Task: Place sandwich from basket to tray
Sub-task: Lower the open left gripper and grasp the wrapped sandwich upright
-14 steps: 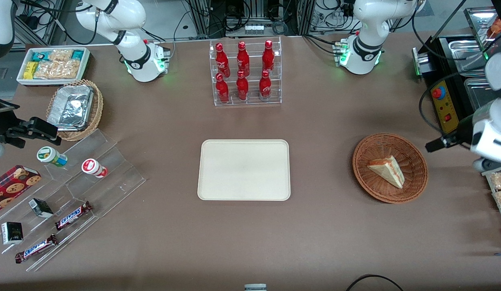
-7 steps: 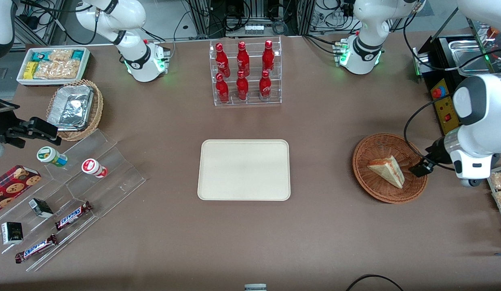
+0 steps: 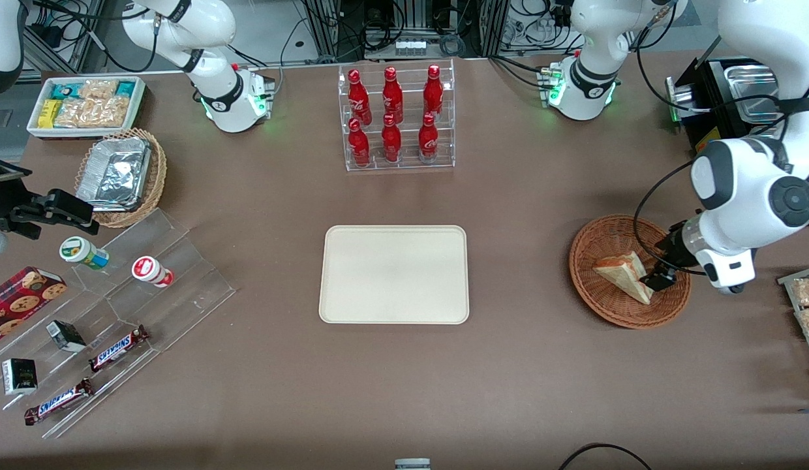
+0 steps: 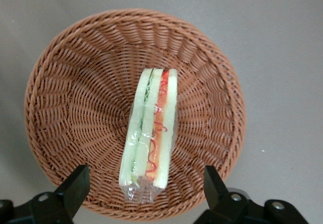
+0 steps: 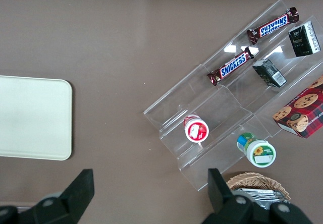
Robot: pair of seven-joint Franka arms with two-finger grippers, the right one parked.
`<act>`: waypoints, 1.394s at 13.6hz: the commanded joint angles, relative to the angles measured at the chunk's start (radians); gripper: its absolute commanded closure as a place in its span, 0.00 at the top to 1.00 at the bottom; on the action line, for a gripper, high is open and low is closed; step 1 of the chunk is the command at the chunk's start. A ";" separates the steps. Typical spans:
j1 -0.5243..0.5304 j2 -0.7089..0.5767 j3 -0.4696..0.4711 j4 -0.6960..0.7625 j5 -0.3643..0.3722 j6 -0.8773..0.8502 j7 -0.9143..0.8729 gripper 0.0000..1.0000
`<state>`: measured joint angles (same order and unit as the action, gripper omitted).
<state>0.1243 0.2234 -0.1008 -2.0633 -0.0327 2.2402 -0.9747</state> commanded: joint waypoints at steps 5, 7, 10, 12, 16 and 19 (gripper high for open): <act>-0.014 -0.012 -0.005 -0.120 -0.001 0.119 -0.001 1.00; -0.018 0.008 -0.005 -0.135 0.005 0.159 -0.001 1.00; -0.018 0.034 -0.005 -0.141 0.007 0.187 -0.001 1.00; -0.018 0.044 -0.005 -0.141 0.007 0.190 -0.002 1.00; -0.018 0.039 -0.005 -0.100 0.005 0.171 -0.012 0.24; -0.049 0.005 -0.008 -0.035 0.019 0.023 -0.009 0.18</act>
<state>0.1067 0.2622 -0.1085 -2.1418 -0.0294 2.3557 -0.9740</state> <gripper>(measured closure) 0.617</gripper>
